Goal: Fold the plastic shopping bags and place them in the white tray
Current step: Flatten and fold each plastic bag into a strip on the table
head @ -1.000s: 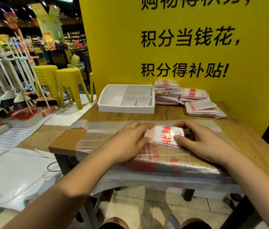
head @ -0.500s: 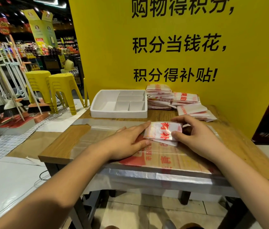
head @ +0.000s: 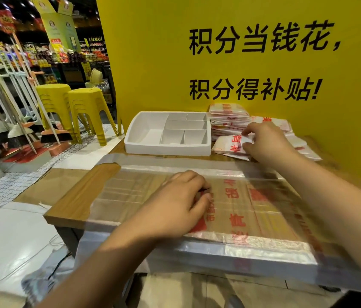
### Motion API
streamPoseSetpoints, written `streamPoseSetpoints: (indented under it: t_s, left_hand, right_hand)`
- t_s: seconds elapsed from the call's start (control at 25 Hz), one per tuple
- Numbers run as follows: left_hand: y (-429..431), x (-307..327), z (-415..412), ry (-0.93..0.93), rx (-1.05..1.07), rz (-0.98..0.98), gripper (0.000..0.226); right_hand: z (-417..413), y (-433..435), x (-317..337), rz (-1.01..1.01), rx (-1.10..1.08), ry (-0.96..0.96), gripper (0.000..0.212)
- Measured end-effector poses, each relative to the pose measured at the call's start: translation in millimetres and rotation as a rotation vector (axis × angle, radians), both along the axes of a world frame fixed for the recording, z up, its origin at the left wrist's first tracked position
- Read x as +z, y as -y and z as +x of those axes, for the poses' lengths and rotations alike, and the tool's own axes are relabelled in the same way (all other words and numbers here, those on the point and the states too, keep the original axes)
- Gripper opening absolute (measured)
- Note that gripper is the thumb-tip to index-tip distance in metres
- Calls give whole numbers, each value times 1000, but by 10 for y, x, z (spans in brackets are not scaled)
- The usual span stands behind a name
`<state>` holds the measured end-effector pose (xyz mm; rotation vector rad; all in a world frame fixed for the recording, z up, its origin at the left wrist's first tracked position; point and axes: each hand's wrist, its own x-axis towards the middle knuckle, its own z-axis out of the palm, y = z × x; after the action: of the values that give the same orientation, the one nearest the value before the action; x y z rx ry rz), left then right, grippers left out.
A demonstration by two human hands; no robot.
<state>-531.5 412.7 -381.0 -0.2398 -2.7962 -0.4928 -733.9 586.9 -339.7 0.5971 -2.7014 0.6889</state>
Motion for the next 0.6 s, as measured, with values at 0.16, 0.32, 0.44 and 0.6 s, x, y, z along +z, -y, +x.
streamPoseSetpoints:
  t_s: [0.16,0.32,0.44,0.6]
  left_hand:
    - [10,-30,0,6,29,-7,43]
    - [7,-25,-2,7,36,13,43]
    - [26,-37,-7,4,37,9,44]
    - [29,-35,-4,20,12,7,46]
  right_hand:
    - [-34,50,-123,276,-55,-220,32]
    - [40,63,-117,415,27,-294,27]
    - [90,99,-120,524,49,-153,37]
    - [271,63,-82,470,79,-84,39]
